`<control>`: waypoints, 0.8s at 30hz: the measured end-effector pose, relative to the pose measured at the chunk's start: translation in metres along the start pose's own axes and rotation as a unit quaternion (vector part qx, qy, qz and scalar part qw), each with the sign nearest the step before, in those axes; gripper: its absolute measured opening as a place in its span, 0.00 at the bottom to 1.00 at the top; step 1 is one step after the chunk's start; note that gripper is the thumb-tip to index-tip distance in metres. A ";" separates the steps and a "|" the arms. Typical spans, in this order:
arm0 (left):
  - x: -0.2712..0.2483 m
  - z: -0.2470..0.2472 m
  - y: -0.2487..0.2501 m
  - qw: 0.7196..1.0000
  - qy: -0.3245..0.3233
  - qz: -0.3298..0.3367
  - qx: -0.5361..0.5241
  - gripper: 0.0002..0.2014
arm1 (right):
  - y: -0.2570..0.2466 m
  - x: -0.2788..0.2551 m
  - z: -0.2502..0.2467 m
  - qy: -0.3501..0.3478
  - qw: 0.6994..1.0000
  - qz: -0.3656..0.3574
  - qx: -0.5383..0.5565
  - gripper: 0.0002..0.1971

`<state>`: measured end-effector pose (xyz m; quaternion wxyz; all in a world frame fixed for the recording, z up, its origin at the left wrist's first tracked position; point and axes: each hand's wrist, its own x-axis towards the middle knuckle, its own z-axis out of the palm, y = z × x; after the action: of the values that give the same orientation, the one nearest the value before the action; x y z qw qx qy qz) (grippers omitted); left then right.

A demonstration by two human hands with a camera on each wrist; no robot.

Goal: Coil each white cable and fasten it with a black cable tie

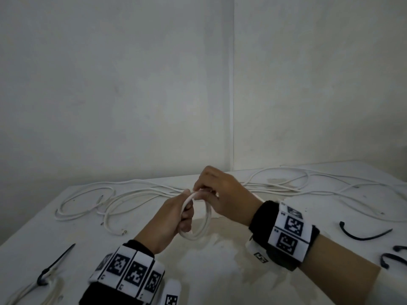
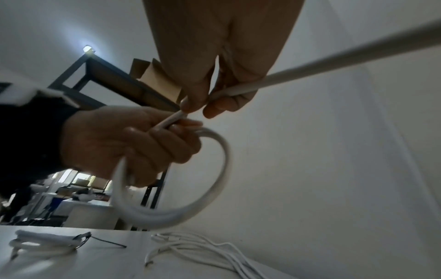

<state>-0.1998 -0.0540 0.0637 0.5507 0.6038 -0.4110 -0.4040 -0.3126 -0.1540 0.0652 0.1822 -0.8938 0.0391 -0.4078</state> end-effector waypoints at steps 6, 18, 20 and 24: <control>-0.002 0.004 0.002 0.999 -0.011 -0.031 -0.038 0.20 | 0.009 0.002 -0.004 0.004 1.000 0.022 -0.005 0.04; -0.010 0.006 0.009 0.999 -0.029 0.000 -0.044 0.20 | 0.001 0.003 -0.019 -0.084 0.976 0.173 0.104 0.10; -0.010 0.006 0.008 0.997 -0.011 0.009 -0.071 0.20 | -0.002 -0.001 -0.017 -0.121 0.958 0.208 0.154 0.13; -0.005 -0.001 0.011 0.991 0.007 0.013 -0.135 0.22 | -0.009 -0.006 -0.019 -0.113 0.918 0.278 0.258 0.16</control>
<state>-0.2010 -0.0500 0.0752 0.6351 0.5213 -0.3567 -0.4446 -0.3311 -0.1502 0.0754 0.5153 -0.8093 0.1587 -0.2328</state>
